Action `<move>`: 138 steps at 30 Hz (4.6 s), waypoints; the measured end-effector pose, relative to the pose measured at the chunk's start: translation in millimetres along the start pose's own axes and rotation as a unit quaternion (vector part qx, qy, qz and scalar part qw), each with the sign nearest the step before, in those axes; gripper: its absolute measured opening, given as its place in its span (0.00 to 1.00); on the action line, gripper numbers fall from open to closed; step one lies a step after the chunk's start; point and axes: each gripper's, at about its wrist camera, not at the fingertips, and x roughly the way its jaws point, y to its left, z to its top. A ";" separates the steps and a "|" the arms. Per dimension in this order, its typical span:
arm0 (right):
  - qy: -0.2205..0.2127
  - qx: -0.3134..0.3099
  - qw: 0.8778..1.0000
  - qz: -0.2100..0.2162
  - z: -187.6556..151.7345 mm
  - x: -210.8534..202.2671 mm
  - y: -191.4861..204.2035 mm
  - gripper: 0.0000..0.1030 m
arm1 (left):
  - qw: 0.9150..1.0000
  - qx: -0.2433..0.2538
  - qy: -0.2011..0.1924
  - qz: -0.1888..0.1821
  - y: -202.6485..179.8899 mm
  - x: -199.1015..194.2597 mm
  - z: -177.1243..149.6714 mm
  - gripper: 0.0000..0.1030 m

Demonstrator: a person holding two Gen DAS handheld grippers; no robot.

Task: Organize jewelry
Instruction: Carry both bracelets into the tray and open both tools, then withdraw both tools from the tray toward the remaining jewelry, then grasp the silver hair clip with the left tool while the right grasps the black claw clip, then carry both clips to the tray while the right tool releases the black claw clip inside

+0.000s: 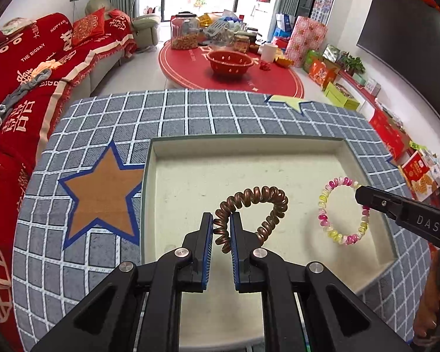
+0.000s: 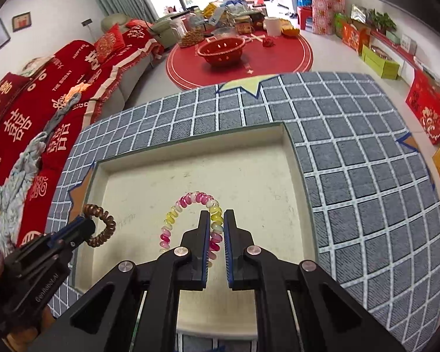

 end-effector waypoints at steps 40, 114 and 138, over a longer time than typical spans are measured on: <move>-0.064 0.021 0.997 0.047 -34.7 -73.4 -9.7 0.73 | 0.998 0.030 -0.060 0.015 -5.3 -70.0 -34.0 1.00; 0.012 -0.073 0.992 -0.103 -259.3 -94.3 -19.3 0.65 | 0.980 0.192 0.022 -0.049 -9.4 -91.9 -212.6 0.68; -0.013 -0.017 0.998 -0.052 -255.9 -122.3 -33.9 0.34 | 0.990 0.128 0.000 -0.065 -7.9 -120.8 -210.3 0.29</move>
